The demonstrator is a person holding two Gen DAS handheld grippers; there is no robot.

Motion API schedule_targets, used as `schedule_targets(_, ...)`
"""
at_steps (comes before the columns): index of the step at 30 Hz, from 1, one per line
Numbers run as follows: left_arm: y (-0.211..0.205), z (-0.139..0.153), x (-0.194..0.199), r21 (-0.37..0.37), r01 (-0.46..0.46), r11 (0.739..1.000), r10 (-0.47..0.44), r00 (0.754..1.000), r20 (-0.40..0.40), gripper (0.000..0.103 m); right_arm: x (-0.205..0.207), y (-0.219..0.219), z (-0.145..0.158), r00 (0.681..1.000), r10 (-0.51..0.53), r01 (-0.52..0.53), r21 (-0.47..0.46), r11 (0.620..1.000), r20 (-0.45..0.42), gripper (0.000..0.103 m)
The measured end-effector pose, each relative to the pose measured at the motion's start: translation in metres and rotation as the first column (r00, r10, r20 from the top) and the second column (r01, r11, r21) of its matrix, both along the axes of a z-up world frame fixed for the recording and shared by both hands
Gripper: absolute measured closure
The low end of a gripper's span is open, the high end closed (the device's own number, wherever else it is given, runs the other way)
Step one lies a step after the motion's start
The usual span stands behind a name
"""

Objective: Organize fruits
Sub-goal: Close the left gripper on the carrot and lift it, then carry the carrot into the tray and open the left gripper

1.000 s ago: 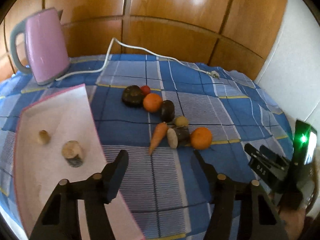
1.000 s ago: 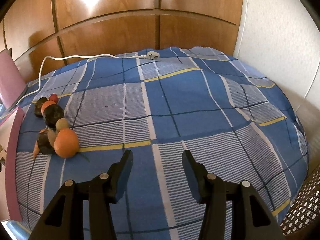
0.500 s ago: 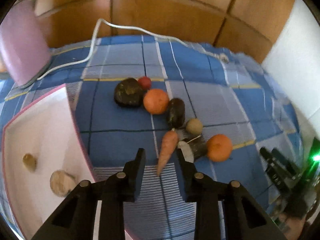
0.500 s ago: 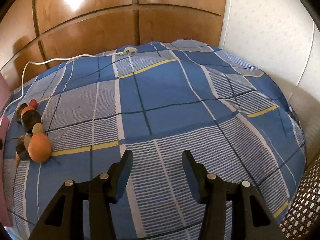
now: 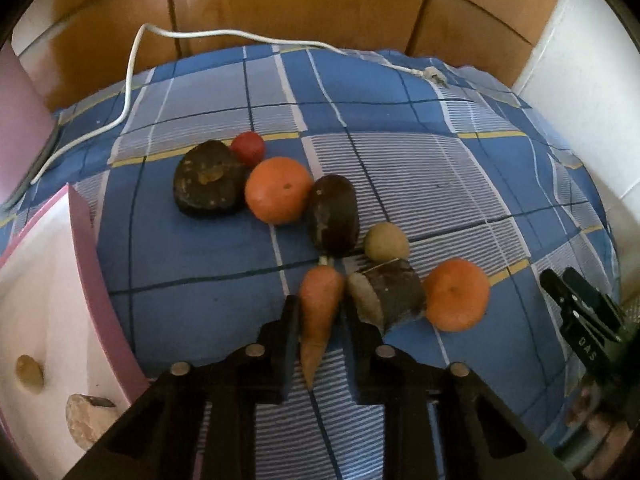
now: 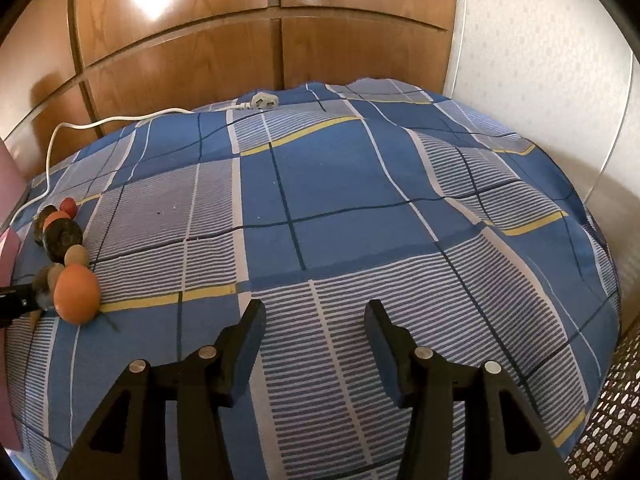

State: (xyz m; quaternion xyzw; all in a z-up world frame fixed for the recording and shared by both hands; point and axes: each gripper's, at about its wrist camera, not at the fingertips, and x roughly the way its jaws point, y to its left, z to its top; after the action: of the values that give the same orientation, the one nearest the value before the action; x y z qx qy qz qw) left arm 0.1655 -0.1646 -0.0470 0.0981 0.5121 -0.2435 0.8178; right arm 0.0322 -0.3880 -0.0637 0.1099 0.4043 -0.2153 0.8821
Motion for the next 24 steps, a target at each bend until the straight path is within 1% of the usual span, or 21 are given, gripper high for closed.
schedule_targets(2,-0.001,0.0,-0.002,-0.003,-0.005,1.0,0.005,1.0,0.011,0.083,0.001,0.0,0.0,1.0,0.001,-0.001,0.002,1.0,0.002,0.047)
schedule_targets(3,0.001,0.001,-0.004,-0.025,-0.02,1.0,0.02,1.0,0.003,0.083,0.001,0.0,-0.001,1.0,0.001,-0.002,0.004,1.0,0.004,0.046)
schedule_targets(5,0.006,0.006,-0.008,-0.054,-0.036,0.998,0.037,0.999,0.007,0.083,0.001,0.0,-0.001,1.0,0.001,-0.001,0.004,1.0,0.004,0.046)
schedule_targets(11,0.015,0.026,-0.025,-0.11,-0.055,0.992,0.06,0.997,0.047,0.083,0.001,0.0,0.0,1.0,0.003,-0.003,0.008,1.0,0.0,0.046)
schedule_targets(15,0.027,0.039,-0.035,-0.149,-0.105,0.983,0.115,0.991,0.065,0.083,0.002,0.0,0.0,1.0,0.003,-0.003,0.007,1.0,-0.003,0.046)
schedule_targets(18,0.04,0.049,-0.045,-0.172,-0.144,0.974,0.161,0.983,0.088,0.083,0.002,0.001,-0.001,1.0,0.007,-0.007,0.001,1.0,-0.007,0.046)
schedule_targets(20,0.049,0.056,-0.053,-0.168,-0.172,0.971,0.193,0.974,0.12,0.083,0.001,0.001,-0.001,1.0,0.008,-0.008,-0.004,1.0,-0.007,0.045)
schedule_targets(24,0.073,0.071,-0.067,-0.178,-0.233,0.956,0.265,0.946,0.186,0.083,0.001,0.0,-0.002,1.0,0.01,-0.01,-0.007,1.0,0.0,0.039)
